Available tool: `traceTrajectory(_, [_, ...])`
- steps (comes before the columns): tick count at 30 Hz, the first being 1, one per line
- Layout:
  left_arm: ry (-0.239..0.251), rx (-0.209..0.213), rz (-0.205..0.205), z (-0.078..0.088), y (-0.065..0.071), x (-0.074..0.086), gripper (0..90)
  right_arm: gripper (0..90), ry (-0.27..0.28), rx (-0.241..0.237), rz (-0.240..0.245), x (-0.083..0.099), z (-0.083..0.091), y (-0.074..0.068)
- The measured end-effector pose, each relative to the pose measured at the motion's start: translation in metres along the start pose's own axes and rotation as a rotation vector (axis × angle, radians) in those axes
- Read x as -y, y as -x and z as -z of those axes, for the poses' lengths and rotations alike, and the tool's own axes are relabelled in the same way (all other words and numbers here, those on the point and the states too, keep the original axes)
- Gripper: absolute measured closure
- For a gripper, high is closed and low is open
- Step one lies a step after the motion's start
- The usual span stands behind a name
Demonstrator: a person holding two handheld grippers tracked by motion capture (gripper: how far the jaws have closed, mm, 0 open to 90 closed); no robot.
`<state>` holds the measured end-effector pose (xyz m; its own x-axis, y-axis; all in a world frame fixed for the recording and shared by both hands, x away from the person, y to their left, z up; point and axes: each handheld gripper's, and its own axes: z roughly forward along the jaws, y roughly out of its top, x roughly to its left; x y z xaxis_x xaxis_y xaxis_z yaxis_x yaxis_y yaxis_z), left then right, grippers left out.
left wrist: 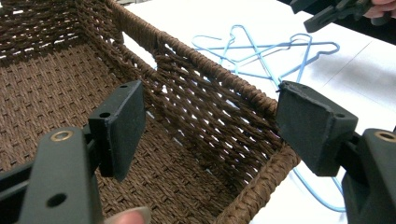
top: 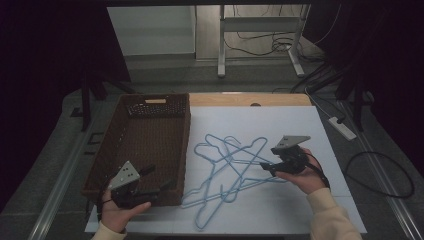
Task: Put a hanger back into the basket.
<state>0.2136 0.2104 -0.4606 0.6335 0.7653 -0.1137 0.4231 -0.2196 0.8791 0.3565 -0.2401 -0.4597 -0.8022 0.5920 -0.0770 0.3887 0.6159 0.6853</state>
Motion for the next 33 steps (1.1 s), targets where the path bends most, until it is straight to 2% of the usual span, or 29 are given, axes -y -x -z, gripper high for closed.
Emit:
traceTrajectory(3, [0.000,0.000,0.002,0.000,0.000,0.000,25.4,32.2,-0.046,-0.021,0.033,-0.008,-0.013,-0.001])
traceTrajectory(8, [0.004,-0.002,0.003,0.001,-0.001,0.000,25.4,32.3,-0.085,-0.046,0.050,-0.016,-0.026,-0.002])
traceTrajectory(13, [0.000,0.001,-0.001,-0.001,0.000,0.000,25.4,32.4,-0.099,-0.072,0.049,-0.020,-0.037,-0.001])
traceTrajectory(21, [-0.001,0.006,-0.010,-0.003,0.002,0.000,25.5,31.9,-0.109,-0.087,0.054,-0.025,-0.043,0.000])
traceTrajectory(26, [-0.001,0.009,-0.010,-0.003,0.001,0.000,25.5,33.7,-0.130,-0.107,0.076,-0.033,-0.051,-0.002])
traceTrajectory(29, [0.000,0.007,-0.009,-0.003,0.000,0.000,25.5,35.1,-0.166,-0.116,0.109,-0.040,-0.063,-0.005])
traceTrajectory(33, [0.001,0.006,-0.010,-0.002,0.000,0.000,25.5,37.8,-0.182,-0.130,0.129,-0.044,-0.073,-0.006])
